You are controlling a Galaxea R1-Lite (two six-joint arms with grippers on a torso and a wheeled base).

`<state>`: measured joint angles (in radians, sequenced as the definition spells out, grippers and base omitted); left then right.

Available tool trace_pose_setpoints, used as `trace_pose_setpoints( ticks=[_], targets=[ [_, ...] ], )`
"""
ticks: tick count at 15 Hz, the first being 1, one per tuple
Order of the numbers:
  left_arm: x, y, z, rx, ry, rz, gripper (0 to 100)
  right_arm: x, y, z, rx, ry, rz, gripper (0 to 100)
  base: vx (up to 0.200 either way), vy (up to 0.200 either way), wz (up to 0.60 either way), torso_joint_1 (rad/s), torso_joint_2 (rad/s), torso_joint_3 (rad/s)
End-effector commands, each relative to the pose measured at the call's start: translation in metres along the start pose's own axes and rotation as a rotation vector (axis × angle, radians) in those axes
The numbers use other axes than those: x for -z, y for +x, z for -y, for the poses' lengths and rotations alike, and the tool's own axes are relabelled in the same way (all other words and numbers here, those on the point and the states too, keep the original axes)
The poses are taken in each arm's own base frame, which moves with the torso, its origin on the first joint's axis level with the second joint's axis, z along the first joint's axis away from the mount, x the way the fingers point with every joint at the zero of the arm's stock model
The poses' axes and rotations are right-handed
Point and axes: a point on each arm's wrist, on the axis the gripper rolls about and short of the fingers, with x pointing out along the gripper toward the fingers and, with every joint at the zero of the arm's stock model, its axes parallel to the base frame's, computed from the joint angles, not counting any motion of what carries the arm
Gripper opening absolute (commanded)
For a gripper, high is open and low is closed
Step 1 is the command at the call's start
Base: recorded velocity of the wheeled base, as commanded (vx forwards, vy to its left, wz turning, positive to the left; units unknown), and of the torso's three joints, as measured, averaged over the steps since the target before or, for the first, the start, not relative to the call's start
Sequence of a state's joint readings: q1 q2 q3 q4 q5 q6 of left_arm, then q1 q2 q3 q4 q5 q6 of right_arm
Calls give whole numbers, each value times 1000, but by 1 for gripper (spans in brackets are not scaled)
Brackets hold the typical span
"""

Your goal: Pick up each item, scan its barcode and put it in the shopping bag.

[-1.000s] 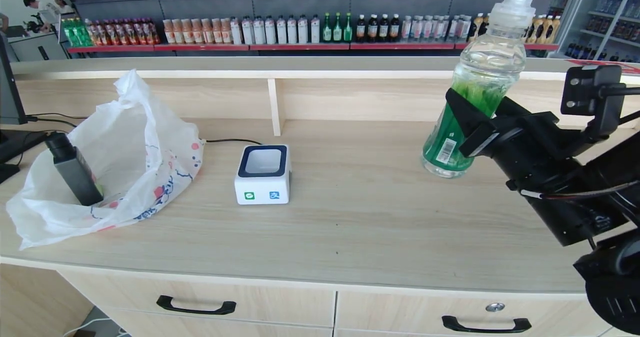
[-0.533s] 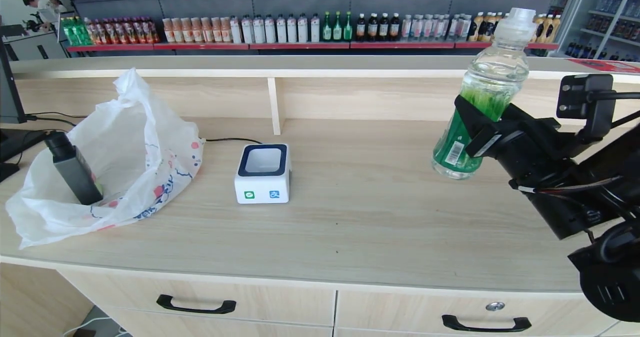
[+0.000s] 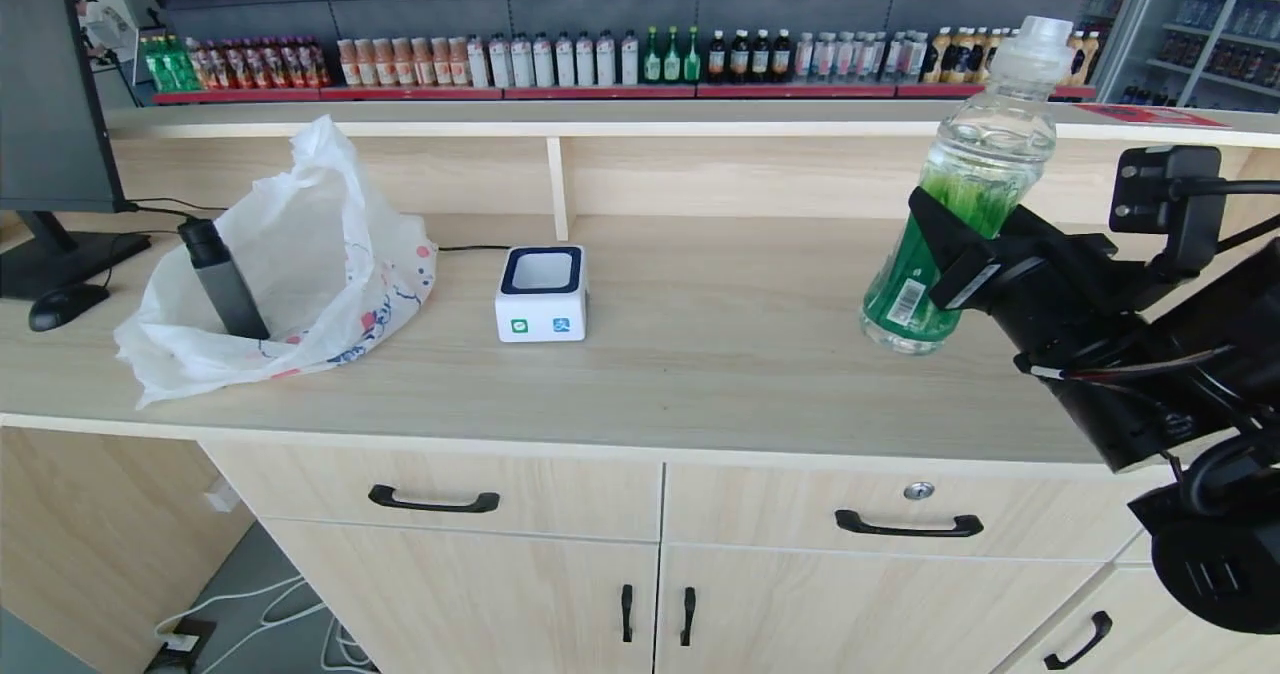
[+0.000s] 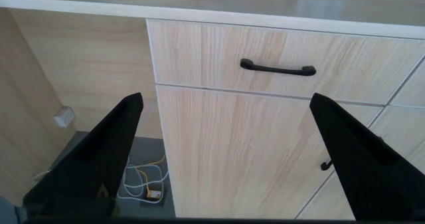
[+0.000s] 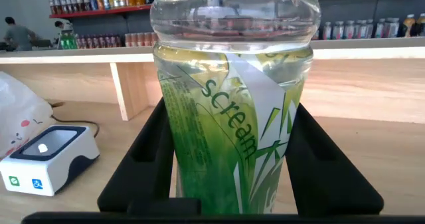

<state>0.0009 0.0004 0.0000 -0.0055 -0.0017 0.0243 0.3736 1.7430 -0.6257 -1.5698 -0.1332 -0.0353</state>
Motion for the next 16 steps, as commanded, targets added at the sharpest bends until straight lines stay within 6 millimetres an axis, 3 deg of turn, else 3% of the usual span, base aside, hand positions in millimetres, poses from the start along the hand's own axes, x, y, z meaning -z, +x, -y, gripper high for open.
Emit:
trace_pose_setpoints(
  ticks=[1, 5, 16],
  targets=[
    [0, 0, 0, -1, 0, -1, 100, -3, 2, 2, 9, -1, 17, 0, -200, 0, 0, 2, 2, 2],
    [0, 0, 0, 1, 5, 1, 100, -5, 3, 16, 52, -4, 22, 0, -50, 0, 0, -1, -1, -1],
    [0, 0, 0, 1, 3, 1, 100, -8, 4, 17, 54, -5, 34, 0, 0, 200, 0, 5, 4, 1]
  ],
)
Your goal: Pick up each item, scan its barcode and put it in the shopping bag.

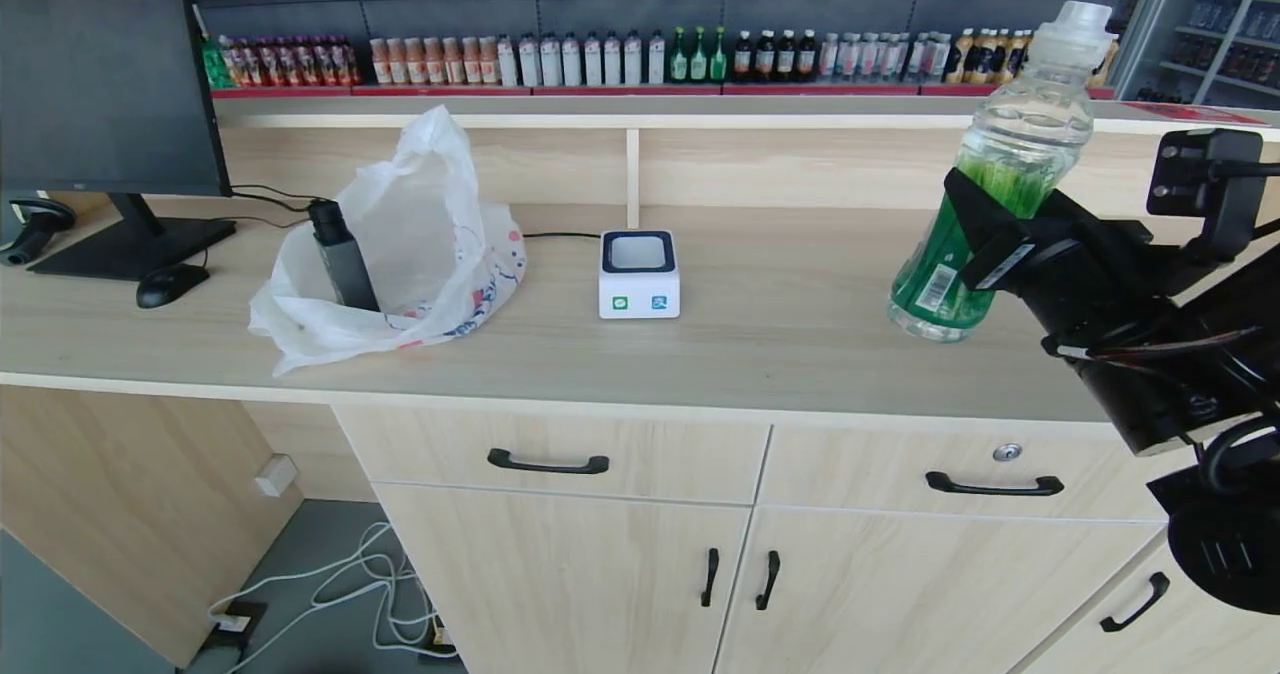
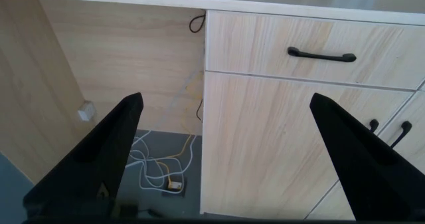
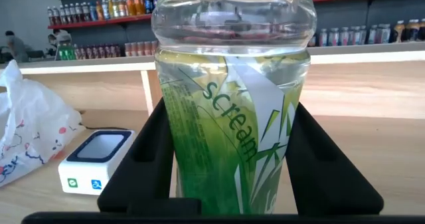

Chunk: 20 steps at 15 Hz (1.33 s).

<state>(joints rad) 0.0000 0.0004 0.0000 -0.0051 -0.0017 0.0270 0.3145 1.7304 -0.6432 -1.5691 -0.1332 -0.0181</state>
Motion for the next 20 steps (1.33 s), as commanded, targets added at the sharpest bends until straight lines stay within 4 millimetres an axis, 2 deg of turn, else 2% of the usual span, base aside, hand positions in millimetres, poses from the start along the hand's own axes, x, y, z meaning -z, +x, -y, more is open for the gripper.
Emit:
trace_pose_setpoints(
  ticks=[1, 13, 17, 20],
  targets=[
    [0, 0, 0, 0, -1, 0, 100, 0, 1, 0, 0, 0, 4, 0, 0, 200, 0, 2, 7, 2],
    [0, 0, 0, -2, -4, 0, 100, 3, -1, 2, 6, -5, -11, 0, 0, 200, 0, 3, 3, 2],
    [0, 0, 0, -2, -4, 0, 100, 0, -3, 2, 3, -2, -8, 0, 0, 0, 0, 0, 0, 0],
    [0, 0, 0, 0, -4, 0, 100, 0, -3, 2, 3, -2, -8, 0, 200, 0, 0, -4, -1, 5]
  ],
)
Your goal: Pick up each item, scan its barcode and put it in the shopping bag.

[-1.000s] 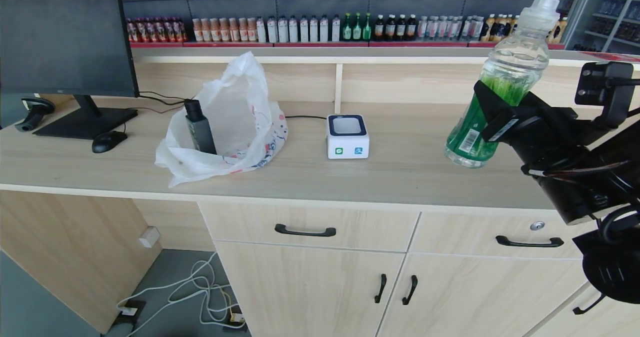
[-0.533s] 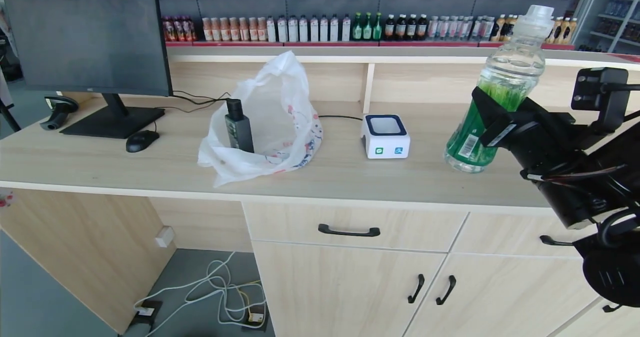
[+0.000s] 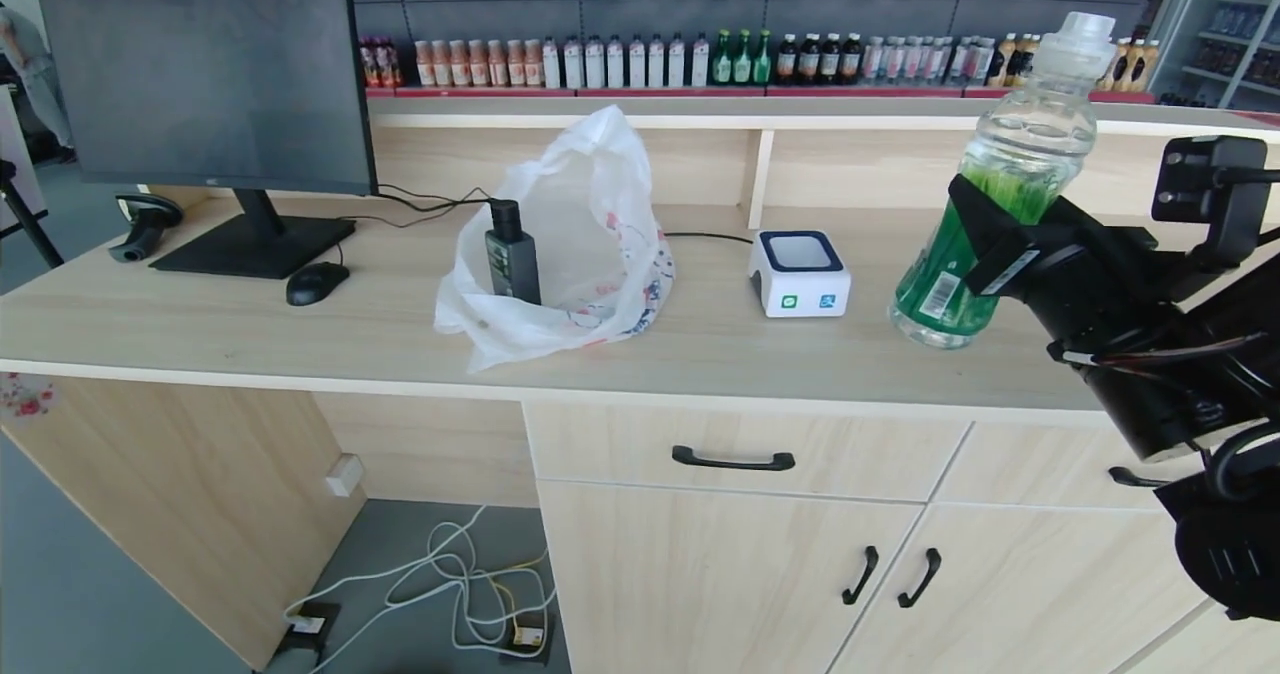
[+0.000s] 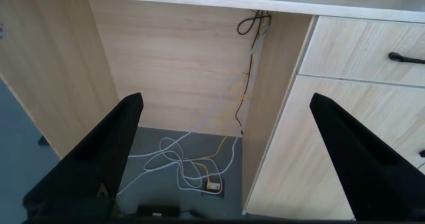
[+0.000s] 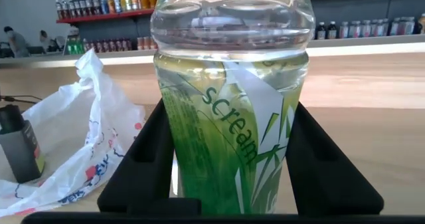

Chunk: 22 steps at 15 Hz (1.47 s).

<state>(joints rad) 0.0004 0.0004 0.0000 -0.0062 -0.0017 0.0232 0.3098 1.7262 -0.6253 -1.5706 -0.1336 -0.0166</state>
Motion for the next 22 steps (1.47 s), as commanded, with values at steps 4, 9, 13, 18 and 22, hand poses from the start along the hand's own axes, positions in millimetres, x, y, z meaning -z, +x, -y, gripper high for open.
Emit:
trace_pose_setpoints(
  ticks=[4, 9, 13, 18, 22],
  targets=[
    [0, 0, 0, 0, 0, -1, 100, -1, 2, 0, 0, 1, 9, 0, 100, 0, 0, -4, -5, 4],
    [0, 0, 0, 0, 0, 0, 100, -5, 16, 0, -4, 38, 53, 0, 0, 0, 0, 0, 0, 0],
    [0, 0, 0, 0, -2, -1, 100, 5, 24, -3, -216, 28, 42, 0, 0, 0, 0, 0, 0, 0],
    [0, 0, 0, 0, 3, 0, 100, 19, 59, 19, -268, 14, 86, 0, 0, 0, 0, 0, 0, 0],
    [0, 0, 0, 0, 1, -1, 100, 22, 107, 19, -341, 3, 227, 0, 0, 0, 0, 0, 0, 0]
  ],
)
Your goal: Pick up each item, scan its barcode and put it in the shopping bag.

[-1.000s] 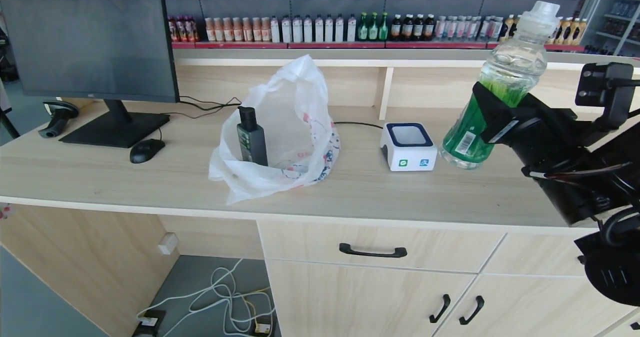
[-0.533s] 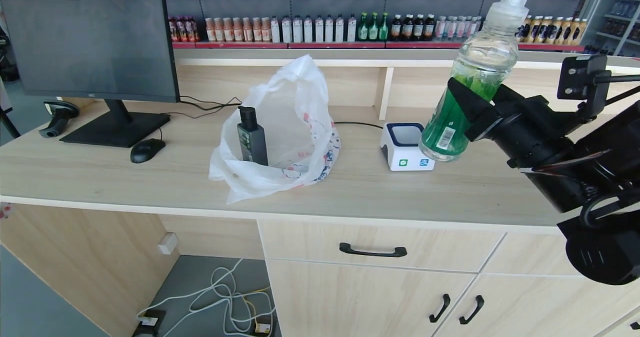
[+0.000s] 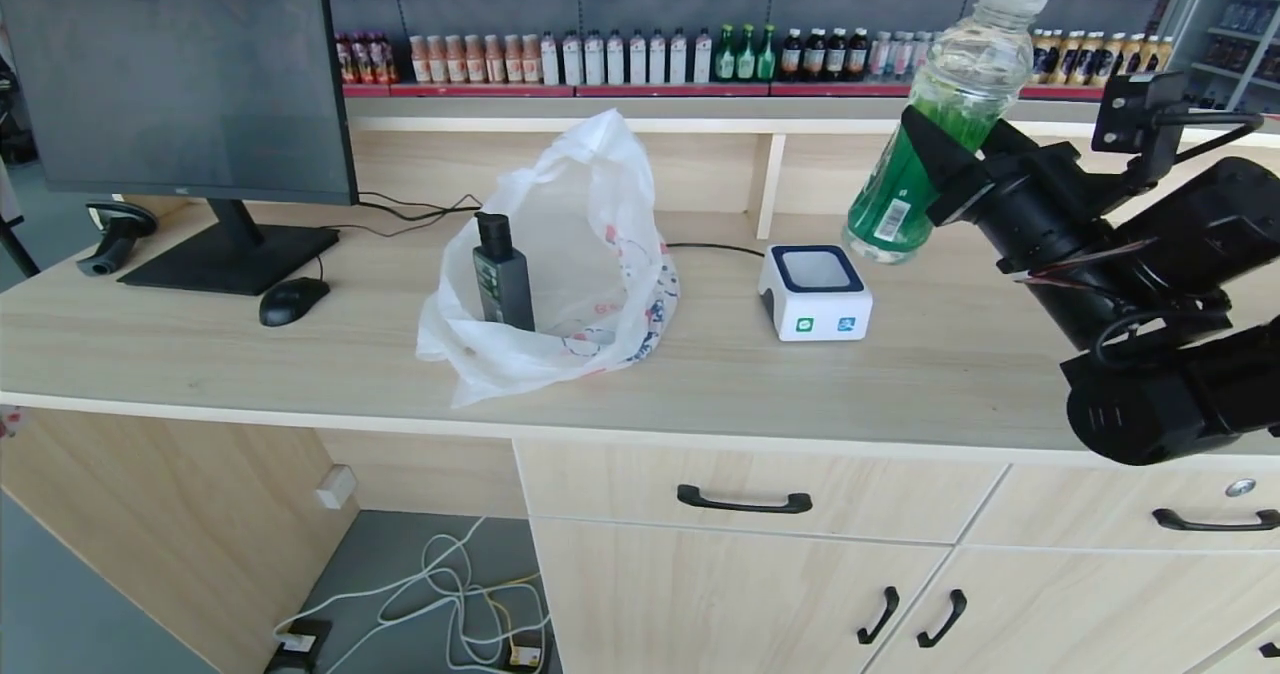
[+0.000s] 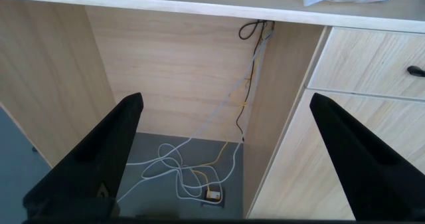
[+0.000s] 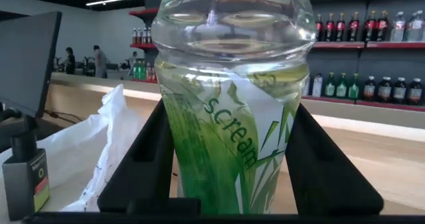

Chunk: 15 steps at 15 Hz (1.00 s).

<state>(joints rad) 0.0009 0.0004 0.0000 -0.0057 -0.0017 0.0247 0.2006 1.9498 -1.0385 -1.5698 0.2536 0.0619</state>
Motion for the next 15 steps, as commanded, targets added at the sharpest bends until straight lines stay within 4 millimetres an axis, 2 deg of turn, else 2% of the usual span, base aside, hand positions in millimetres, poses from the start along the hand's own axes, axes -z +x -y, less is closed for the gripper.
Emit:
trace_pose_setpoints(
  ticks=[1, 4, 10, 15],
  targets=[
    [0, 0, 0, -1, 0, -1, 100, 20, 30, 9, -48, -15, 76, 0, 0, 0, 0, 0, 0, 0],
    [0, 0, 0, -1, 0, -1, 100, 27, 54, 14, -57, -35, 167, 0, 0, 0, 0, 0, 0, 0],
    [0, 0, 0, -1, 0, -1, 100, 36, 85, 24, -62, -113, 337, 0, 0, 0, 0, 0, 0, 0],
    [0, 0, 0, 1, 0, -1, 100, 29, 90, 24, -117, -218, 382, 0, 0, 0, 0, 0, 0, 0]
  ],
)
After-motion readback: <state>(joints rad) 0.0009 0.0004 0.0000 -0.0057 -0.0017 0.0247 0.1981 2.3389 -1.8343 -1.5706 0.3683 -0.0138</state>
